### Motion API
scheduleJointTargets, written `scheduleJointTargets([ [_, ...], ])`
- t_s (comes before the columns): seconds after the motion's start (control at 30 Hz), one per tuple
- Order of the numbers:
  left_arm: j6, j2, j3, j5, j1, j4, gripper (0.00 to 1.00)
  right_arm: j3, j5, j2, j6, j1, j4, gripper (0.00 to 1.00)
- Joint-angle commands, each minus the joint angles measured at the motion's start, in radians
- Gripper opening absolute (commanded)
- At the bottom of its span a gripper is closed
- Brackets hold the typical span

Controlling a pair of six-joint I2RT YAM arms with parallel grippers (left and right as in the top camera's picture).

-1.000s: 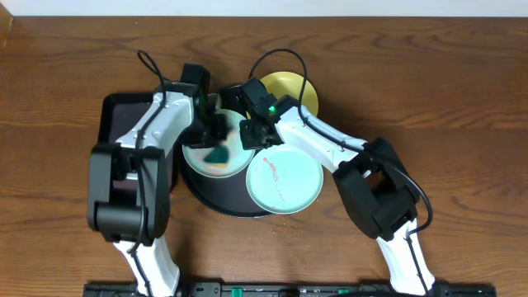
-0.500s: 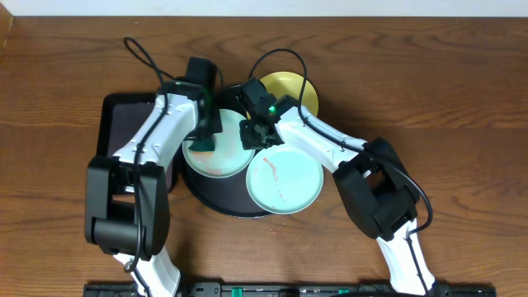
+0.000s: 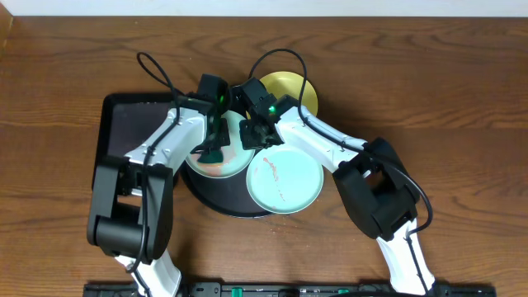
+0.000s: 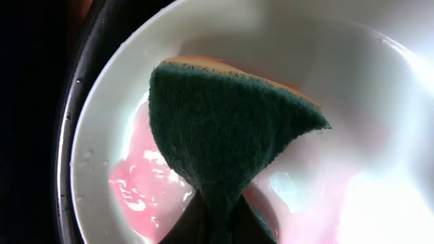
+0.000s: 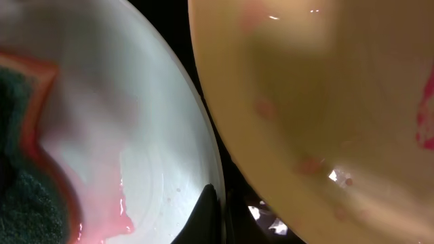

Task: Clean dirty plates on tray and stack at the side
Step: 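Scrub the green plate surface with the sponge in the left gripper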

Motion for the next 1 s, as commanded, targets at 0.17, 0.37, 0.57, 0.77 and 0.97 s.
scheduleJointTargets([
  [0.17,0.298,0.000,-0.031,0.496,0.003,0.019,0.07,0.006,0.018,0.028,-0.022,-0.005,-0.010,0.01],
  [0.37,0.352,0.000,-0.031,0.574,0.010,0.092,0.07,0.006,0.018,0.028,-0.022,-0.005,-0.008,0.01],
  [0.57,0.246,0.000,-0.031,0.268,0.023,0.130,0.07,0.006,0.018,0.028,-0.022,-0.005,-0.009,0.02],
  [0.77,0.208,0.000,-0.031,-0.081,0.024,0.125,0.08,0.006,0.018,0.028,-0.022,-0.005,-0.009,0.01],
  [0.97,0.159,-0.005,-0.010,-0.246,0.024,0.126,0.07,0.006,0.017,0.028,-0.022,-0.006,-0.009,0.02],
])
